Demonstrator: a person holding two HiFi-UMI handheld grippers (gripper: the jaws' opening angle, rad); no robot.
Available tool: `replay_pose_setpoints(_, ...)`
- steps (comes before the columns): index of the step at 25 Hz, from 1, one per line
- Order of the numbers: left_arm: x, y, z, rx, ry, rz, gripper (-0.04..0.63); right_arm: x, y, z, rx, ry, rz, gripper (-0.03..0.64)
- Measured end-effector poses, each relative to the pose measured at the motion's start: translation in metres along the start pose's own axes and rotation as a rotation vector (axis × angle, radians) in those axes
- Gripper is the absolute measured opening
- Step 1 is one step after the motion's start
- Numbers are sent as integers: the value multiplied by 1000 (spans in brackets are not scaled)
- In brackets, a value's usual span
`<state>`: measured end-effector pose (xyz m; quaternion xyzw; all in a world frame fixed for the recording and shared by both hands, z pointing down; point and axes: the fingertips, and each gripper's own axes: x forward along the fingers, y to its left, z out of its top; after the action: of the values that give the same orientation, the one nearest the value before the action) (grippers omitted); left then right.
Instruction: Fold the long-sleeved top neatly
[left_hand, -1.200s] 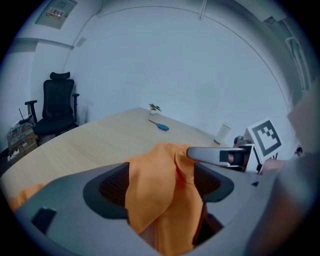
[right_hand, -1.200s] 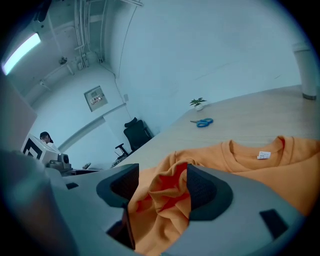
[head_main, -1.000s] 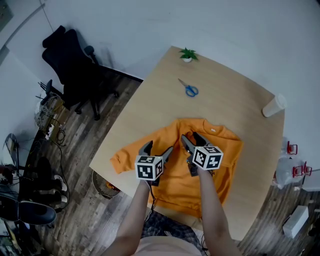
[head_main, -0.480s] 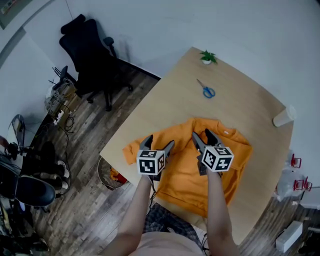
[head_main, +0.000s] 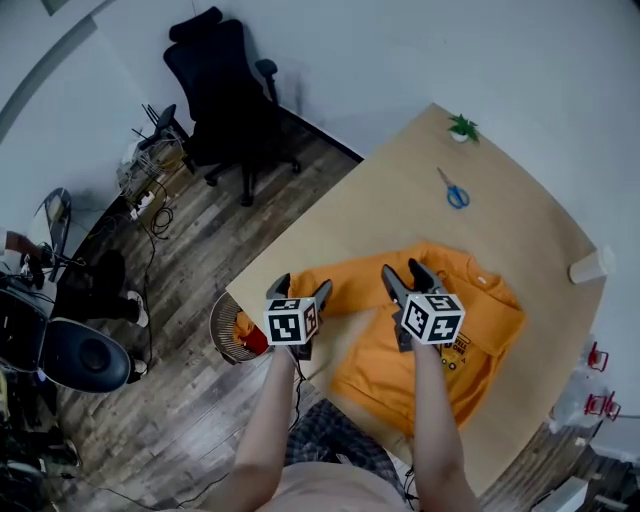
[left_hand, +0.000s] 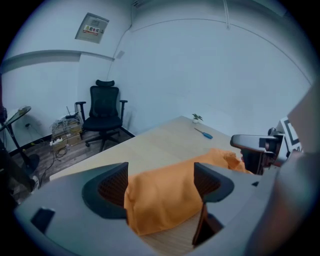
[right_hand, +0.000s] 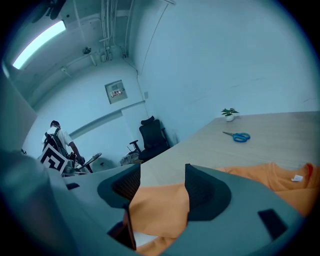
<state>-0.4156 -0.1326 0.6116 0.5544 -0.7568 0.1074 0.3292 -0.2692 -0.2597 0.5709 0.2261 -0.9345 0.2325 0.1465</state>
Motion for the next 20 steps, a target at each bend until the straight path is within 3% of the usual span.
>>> replay_pose_setpoints(5,-8,39,-28,-62,53,95,405,10,15,-5,-12,20,32,264)
replay_pose_setpoints(11,-12,61,-56,-120,103,156,403,19,25,-11,-24,44,51,259)
replay_pose_setpoints(15,-17,73,-70,-129,130,212,324,21,29,-15,-28,53,54,256)
replay_pose_setpoints(20,-11,77,-80,-151,149,229,309,17,27,-15,-33,52,46,253)
